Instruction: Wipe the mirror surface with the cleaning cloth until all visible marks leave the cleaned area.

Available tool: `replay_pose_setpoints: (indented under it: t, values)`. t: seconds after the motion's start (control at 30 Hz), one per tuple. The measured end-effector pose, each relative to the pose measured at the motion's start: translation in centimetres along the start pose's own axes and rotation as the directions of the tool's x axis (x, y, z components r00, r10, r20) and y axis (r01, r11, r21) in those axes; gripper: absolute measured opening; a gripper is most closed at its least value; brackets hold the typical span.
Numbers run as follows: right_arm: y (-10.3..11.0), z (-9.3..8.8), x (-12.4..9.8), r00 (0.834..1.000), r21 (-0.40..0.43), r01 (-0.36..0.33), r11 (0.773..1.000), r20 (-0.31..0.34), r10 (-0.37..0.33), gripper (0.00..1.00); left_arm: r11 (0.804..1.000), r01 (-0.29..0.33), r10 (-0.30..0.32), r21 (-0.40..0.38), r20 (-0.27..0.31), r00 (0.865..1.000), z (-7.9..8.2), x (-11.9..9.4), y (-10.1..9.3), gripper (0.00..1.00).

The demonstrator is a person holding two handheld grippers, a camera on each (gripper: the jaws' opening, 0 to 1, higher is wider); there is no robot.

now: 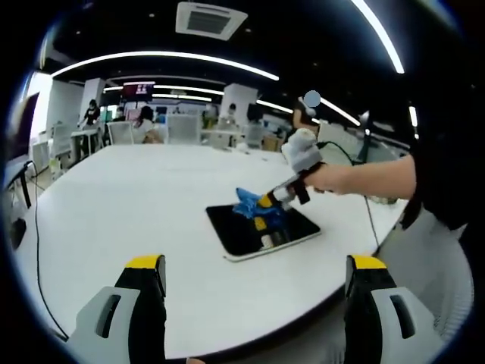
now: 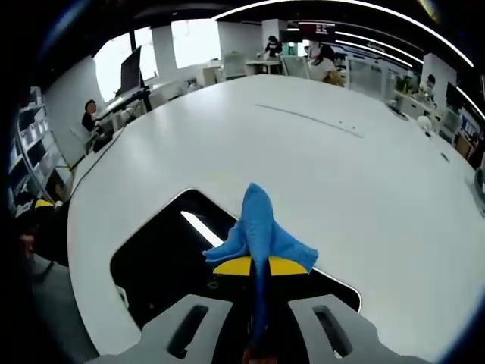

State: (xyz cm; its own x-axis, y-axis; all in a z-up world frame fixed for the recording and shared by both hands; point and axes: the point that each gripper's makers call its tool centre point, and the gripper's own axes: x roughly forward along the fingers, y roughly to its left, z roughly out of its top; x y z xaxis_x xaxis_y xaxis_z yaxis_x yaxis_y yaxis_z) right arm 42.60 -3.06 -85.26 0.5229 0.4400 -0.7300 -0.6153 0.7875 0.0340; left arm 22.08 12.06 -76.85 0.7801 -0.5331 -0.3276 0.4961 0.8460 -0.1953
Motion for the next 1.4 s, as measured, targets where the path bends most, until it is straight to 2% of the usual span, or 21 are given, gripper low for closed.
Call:
replay_pose_setpoints:
  t: [0.5,0.67,1.07,1.4]
  values:
    - [-1.1,0.2,0.6,1.000,-0.007,-0.020,1.000,0.019,0.021,0.00,1.000,-0.002,0.002,0.000,-0.004,1.000,-0.1,0.1,0.1,0.99]
    - [-1.1,0.0,0.2,0.999,-0.004,-0.025,1.000,0.028,0.025,0.00,1.000,0.006,-0.006,0.001,-0.008,1.000,-0.1,0.1,0.0,0.99]
    - [-3.0,-1.5,-1.5,1.000,0.037,-0.001,0.999,0.030,0.000,0.00,1.000,0.008,-0.008,0.001,-0.016,1.000,-0.2,0.2,-0.1,0.99]
    - [-2.8,-1.4,-1.4,0.999,0.058,-0.004,0.998,0.032,0.002,0.00,1.000,0.007,-0.007,0.000,-0.019,1.000,-0.3,0.2,-0.1,0.99]
